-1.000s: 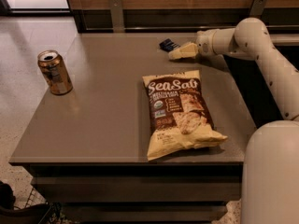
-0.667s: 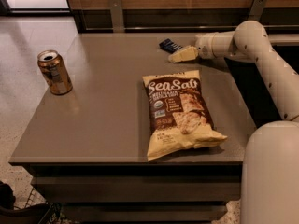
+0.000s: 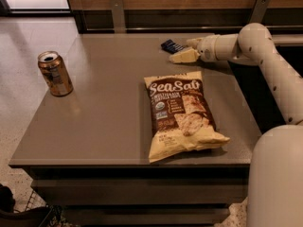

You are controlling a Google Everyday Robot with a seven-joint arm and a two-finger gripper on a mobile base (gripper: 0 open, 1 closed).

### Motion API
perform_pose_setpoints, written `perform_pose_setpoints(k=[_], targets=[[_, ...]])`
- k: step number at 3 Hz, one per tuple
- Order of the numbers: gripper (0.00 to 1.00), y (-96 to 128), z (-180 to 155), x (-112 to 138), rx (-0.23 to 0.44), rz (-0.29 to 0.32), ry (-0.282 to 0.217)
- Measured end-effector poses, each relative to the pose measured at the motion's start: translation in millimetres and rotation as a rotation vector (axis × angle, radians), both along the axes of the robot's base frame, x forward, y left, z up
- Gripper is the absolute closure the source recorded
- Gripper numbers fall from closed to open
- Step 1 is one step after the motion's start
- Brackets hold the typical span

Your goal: Move rxbar blueberry near orange can

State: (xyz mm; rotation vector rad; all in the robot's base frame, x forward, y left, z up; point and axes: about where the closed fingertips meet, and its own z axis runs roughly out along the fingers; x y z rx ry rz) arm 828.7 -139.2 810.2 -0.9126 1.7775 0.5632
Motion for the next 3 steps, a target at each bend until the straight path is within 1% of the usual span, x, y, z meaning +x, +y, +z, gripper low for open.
perform_pose_setpoints(k=[1, 2, 3], targets=[[0.85, 0.0, 4.0, 0.0, 0.000, 0.000, 0.000], [1.00, 0.4, 4.5, 0.0, 0.000, 0.000, 0.000], [1.00, 0.4, 4.5, 0.0, 0.000, 0.000, 0.000]])
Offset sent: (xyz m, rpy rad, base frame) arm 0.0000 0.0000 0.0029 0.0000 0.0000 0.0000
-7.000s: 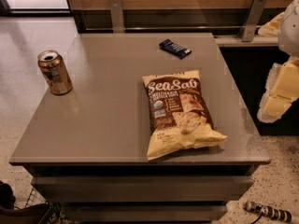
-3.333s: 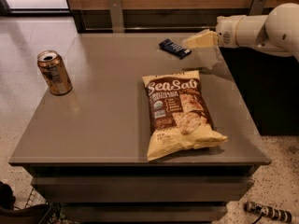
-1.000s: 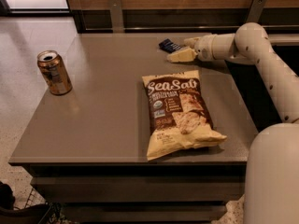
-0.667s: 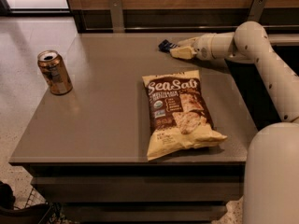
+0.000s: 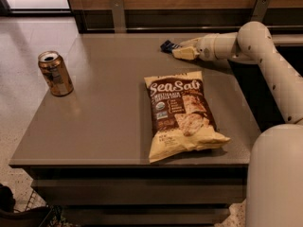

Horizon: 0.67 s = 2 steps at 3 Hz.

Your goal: Move rxbar blueberry near orange can

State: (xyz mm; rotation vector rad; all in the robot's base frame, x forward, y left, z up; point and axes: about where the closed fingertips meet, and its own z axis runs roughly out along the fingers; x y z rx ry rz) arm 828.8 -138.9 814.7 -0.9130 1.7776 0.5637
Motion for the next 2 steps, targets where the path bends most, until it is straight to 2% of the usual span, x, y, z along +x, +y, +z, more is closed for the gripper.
perform_pose_setpoints(k=[2], targets=[[1.00, 0.0, 0.3, 0.0, 0.000, 0.000, 0.000]])
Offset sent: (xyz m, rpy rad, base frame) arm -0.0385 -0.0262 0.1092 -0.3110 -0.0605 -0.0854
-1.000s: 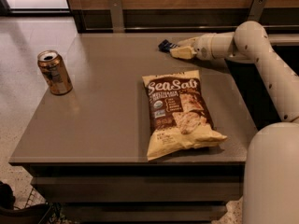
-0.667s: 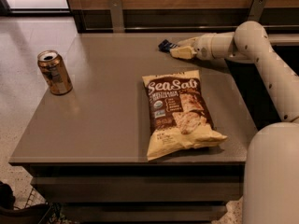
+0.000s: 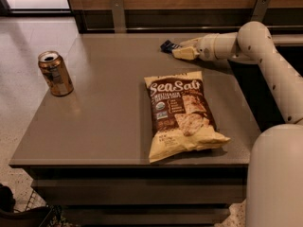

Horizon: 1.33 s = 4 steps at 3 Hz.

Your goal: Move rxbar blueberry near orange can

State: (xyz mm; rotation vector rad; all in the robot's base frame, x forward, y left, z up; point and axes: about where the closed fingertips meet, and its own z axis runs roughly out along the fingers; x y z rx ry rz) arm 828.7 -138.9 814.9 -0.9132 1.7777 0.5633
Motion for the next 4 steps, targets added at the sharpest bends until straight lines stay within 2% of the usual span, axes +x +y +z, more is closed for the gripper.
perform_pose_setpoints(k=[3, 4], targets=[[1.00, 0.0, 0.6, 0.0, 0.000, 0.000, 0.000], [1.00, -4.2, 28.9, -8.4, -0.052, -0.034, -0.031]])
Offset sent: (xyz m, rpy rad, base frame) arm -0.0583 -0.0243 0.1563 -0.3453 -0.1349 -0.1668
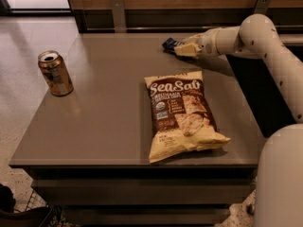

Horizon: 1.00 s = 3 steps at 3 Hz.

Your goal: Move rxbar blueberry near orange can

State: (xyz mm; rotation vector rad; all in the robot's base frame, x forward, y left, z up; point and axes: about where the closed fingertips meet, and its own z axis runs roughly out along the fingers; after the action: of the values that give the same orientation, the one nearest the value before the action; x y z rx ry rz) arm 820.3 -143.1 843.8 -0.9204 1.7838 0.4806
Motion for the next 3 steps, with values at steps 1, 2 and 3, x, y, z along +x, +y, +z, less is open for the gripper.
perform_pose_setpoints(k=[1, 2, 3], targets=[[1.00, -9.3, 59.0, -23.5, -0.108, -0.078, -0.059], [1.00, -3.2, 79.6, -32.9, -0.121, -0.074, -0.081], [1.00, 4.0, 84.6, -36.2, -0.135, -0.066, -0.085]])
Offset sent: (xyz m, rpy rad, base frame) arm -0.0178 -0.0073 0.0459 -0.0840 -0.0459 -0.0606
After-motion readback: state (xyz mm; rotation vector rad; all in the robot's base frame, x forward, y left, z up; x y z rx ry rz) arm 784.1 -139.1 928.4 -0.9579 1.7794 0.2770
